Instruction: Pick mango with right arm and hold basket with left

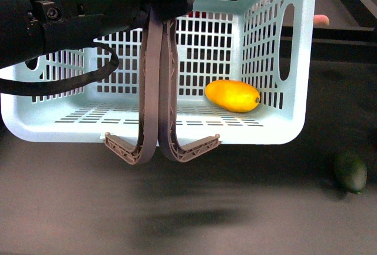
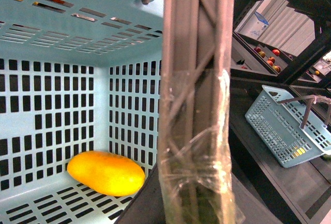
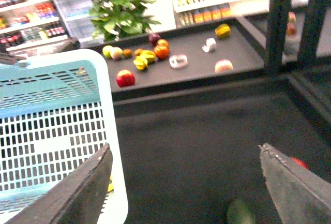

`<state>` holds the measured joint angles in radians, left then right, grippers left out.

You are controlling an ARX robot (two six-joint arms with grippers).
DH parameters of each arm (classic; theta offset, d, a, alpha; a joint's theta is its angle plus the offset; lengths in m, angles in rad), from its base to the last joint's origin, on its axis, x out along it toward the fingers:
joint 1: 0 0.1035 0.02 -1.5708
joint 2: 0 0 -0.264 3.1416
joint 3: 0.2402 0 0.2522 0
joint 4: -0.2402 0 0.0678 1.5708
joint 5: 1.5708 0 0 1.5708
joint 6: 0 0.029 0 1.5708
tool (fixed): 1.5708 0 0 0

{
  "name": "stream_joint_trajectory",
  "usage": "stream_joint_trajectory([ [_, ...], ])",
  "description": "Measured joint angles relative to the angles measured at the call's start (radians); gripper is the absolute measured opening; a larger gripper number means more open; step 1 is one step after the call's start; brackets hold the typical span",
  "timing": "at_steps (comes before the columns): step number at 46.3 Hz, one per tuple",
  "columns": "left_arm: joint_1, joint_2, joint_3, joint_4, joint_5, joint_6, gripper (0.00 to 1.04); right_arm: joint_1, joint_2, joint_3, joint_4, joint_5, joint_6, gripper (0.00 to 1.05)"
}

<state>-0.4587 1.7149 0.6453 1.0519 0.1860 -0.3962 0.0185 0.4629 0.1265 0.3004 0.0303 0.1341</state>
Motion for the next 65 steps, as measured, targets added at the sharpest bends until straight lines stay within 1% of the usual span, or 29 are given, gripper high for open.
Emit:
stream_joint_trajectory([
  [3,0.000,0.000,0.000,0.000,0.000,-0.002,0.09,-0.012,-0.032,-0.023,0.021,-0.022,-0.070,0.64],
  [5,0.000,0.000,0.000,0.000,0.000,-0.004,0.09,-0.014,-0.051,-0.035,0.019,-0.025,-0.090,0.56],
  [6,0.000,0.000,0.000,0.000,0.000,-0.004,0.09,-0.014,-0.054,-0.037,0.018,-0.025,-0.095,0.54],
  [23,0.000,0.000,0.000,0.000,0.000,-0.002,0.09,-0.016,-0.150,-0.077,-0.039,-0.026,-0.127,0.03],
  [24,0.000,0.000,0.000,0.000,0.000,-0.002,0.09,-0.016,-0.153,-0.078,-0.040,-0.026,-0.128,0.01],
  [32,0.000,0.000,0.000,0.000,0.000,-0.002,0.09,-0.016,-0.192,-0.090,-0.068,-0.028,-0.130,0.02],
  [37,0.000,0.000,0.000,0.000,0.000,-0.002,0.09,-0.016,-0.220,-0.122,-0.058,-0.029,-0.130,0.02],
  [47,0.000,0.000,0.000,0.000,0.000,-0.002,0.09,-0.016,-0.283,-0.122,-0.116,-0.029,-0.130,0.02],
  [49,0.000,0.000,0.000,0.000,0.000,-0.001,0.09,-0.016,-0.305,-0.122,-0.140,-0.029,-0.130,0.02],
  [51,0.000,0.000,0.000,0.000,0.000,-0.001,0.09,-0.016,-0.374,-0.121,-0.238,-0.029,-0.131,0.02],
  [53,0.000,0.000,0.000,0.000,0.000,-0.001,0.09,-0.016,-0.419,-0.121,-0.287,-0.030,-0.131,0.02],
  [65,-0.001,0.000,0.000,0.000,0.000,-0.001,0.09,-0.016,-0.457,-0.121,-0.299,-0.030,-0.131,0.02],
])
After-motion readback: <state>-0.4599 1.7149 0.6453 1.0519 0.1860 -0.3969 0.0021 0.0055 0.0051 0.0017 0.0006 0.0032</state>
